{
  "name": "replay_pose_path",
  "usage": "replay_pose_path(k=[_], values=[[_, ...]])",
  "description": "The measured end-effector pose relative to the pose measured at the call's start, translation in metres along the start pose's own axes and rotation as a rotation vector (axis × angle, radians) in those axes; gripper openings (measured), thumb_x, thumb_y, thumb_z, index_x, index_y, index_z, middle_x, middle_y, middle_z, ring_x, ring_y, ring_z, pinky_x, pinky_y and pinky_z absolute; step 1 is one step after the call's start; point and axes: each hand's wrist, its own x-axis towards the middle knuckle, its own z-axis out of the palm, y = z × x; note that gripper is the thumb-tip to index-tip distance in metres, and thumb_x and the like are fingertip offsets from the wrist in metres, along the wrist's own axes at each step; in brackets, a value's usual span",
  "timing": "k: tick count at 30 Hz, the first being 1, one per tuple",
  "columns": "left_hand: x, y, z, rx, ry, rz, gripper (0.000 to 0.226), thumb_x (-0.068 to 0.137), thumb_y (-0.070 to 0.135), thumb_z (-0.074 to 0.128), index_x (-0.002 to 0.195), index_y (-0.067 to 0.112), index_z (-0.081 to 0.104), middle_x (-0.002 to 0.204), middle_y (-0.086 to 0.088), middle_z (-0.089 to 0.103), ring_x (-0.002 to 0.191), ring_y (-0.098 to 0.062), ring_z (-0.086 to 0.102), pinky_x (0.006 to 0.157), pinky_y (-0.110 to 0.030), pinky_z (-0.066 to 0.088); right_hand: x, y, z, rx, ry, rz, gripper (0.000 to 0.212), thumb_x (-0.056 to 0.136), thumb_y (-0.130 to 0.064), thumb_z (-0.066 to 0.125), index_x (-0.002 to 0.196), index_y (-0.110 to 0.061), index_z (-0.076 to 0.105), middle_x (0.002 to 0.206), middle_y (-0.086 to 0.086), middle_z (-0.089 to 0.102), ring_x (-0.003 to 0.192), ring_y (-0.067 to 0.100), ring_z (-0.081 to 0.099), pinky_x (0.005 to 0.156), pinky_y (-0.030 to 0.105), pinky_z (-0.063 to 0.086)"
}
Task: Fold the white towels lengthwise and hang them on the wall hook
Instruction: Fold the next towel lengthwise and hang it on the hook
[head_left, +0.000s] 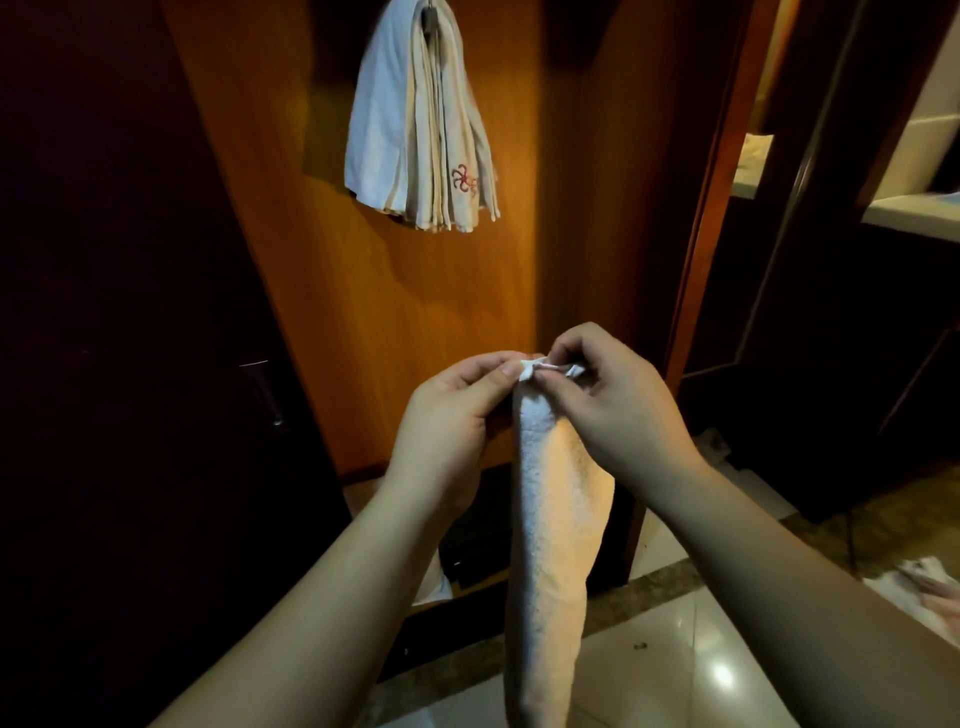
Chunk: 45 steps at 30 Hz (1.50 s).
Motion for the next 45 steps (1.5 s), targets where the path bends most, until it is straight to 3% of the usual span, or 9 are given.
replay_pose_path(k=[8,15,22,27,30,34,38,42,45], values=[[-0.006,0.004,-0.002,0.094,0.101,0.119,0.012,0.094,0.012,0.064,0.096,0.016,0.075,0.091,-0.001,0.077,0.088,-0.015,0.074,0.072,-0.025,0.057,0.000,-0.009,-0.002,0.063,0.023,0.012,0.023,0.088,-0.036,0.072,0.097,-0.033,0.052,0.085,-0.013,0.058,0.084,0.000,0.055,0.066,0.015,0.044],[0.014,0.001,-0.032,0.148,0.184,0.179,0.024,0.095,0.014,0.064,0.079,0.026,0.077,0.079,-0.001,0.072,0.078,-0.017,0.064,0.077,-0.035,0.050,0.005,0.033,-0.007,-0.061,-0.368,0.209,0.024,0.079,-0.047,0.077,0.090,-0.035,0.060,0.078,-0.019,0.065,0.071,-0.004,0.058,0.064,0.023,0.042],[0.018,-0.004,-0.073,0.117,0.293,0.187,0.009,0.084,0.028,0.067,0.084,0.025,0.076,0.086,-0.004,0.070,0.084,-0.020,0.060,0.082,-0.039,0.045,0.000,0.068,-0.029,-0.457,-0.775,0.176,0.024,0.089,-0.051,0.064,0.107,-0.035,0.063,0.105,-0.020,0.049,0.106,0.010,0.046,0.090,0.029,0.038],[0.009,-0.015,-0.080,0.147,0.320,0.214,0.014,0.092,0.022,0.063,0.083,0.025,0.073,0.079,0.000,0.066,0.074,-0.014,0.056,0.067,-0.027,0.045,0.012,0.053,-0.053,-0.710,-0.460,0.025,0.028,0.094,-0.049,0.056,0.109,-0.029,0.069,0.144,-0.008,0.040,0.135,0.018,0.029,0.108,0.045,0.026],[0.005,-0.020,-0.081,0.122,0.340,0.224,0.022,0.101,0.011,0.054,0.087,0.021,0.068,0.072,0.004,0.063,0.064,-0.008,0.054,0.058,-0.019,0.045,0.006,0.051,-0.056,-0.453,-0.410,0.049,0.030,0.093,-0.053,0.042,0.096,-0.031,0.062,0.127,-0.011,0.057,0.119,0.015,0.050,0.104,0.048,0.039],[-0.001,-0.028,-0.080,0.140,0.335,0.214,0.027,0.101,0.013,0.055,0.084,0.027,0.071,0.079,0.004,0.066,0.073,-0.011,0.059,0.064,-0.024,0.048,-0.010,0.060,-0.047,-0.303,-0.291,0.104,0.014,0.094,-0.047,0.054,0.090,-0.035,0.060,0.086,-0.013,0.063,0.082,0.005,0.059,0.069,0.029,0.048],[-0.005,-0.031,-0.072,0.130,0.311,0.239,0.023,0.102,0.011,0.053,0.090,0.023,0.068,0.080,0.000,0.064,0.075,-0.017,0.059,0.068,-0.034,0.050,-0.017,0.065,-0.039,-0.123,-0.048,0.130,0.013,0.095,-0.033,0.062,0.092,-0.035,0.050,0.082,-0.011,0.059,0.072,0.004,0.057,0.058,0.014,0.042],[-0.009,-0.029,-0.062,0.132,0.344,0.275,0.020,0.103,0.015,0.053,0.092,0.025,0.066,0.083,0.000,0.065,0.075,-0.014,0.060,0.069,-0.035,0.051,-0.025,0.068,-0.024,0.219,0.145,0.185,0.028,0.097,-0.023,0.062,0.114,-0.040,0.047,0.097,-0.011,0.064,0.082,-0.002,0.065,0.068,0.016,0.052],[-0.012,-0.030,-0.054,0.119,0.373,0.242,0.018,0.102,0.021,0.054,0.094,0.031,0.067,0.089,-0.003,0.066,0.081,-0.022,0.062,0.074,-0.062,0.053,-0.028,0.068,-0.012,0.238,0.353,0.242,0.009,0.098,-0.030,0.060,0.098,-0.039,0.059,0.089,-0.014,0.065,0.077,-0.006,0.062,0.065,0.014,0.049]])
